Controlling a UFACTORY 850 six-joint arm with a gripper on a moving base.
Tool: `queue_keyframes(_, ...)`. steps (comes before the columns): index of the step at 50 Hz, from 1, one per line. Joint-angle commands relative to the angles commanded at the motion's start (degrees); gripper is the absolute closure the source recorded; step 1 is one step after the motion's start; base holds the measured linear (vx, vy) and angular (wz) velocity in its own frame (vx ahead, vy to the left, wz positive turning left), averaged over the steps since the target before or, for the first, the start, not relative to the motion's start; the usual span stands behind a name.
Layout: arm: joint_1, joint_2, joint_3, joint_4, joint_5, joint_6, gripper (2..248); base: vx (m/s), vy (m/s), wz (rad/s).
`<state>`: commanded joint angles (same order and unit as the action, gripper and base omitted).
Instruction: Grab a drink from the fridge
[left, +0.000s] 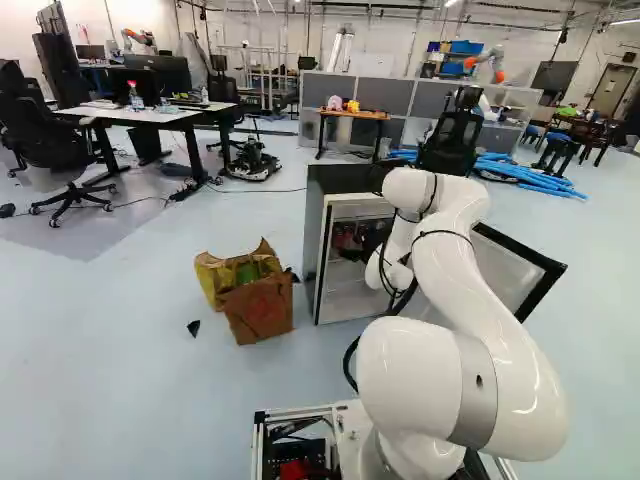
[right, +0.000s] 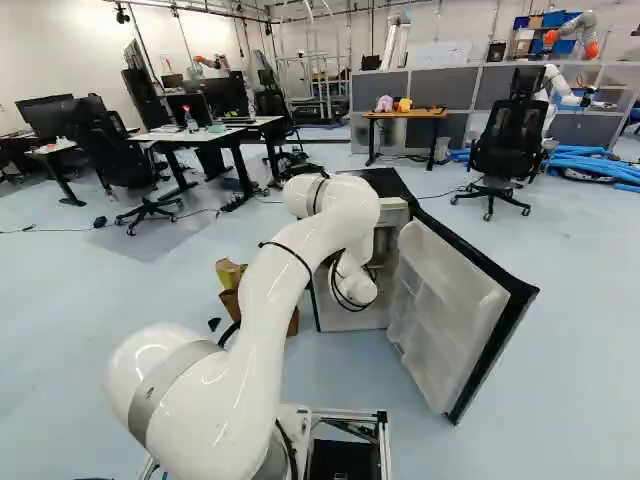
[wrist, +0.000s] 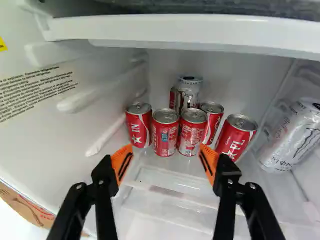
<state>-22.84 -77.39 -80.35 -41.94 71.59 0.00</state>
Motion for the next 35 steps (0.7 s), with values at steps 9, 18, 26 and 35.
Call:
queue_keyframes(9,0.0,0.0,0.0,0.0,0.0,0.0,78,0.0,0.0,0.0)
queue_keyframes(18,0.0,0.0,0.0,0.0,0.0,0.0,86,0.0,0.0,0.0)
queue_keyframes(26,0.0,0.0,0.0,0.0,0.0,0.0,86,0.0,0.0,0.0)
queue_keyframes(35,0.02,-0.06,-0.12,0.0,0.0,0.0,86,0.0,0.0,0.0)
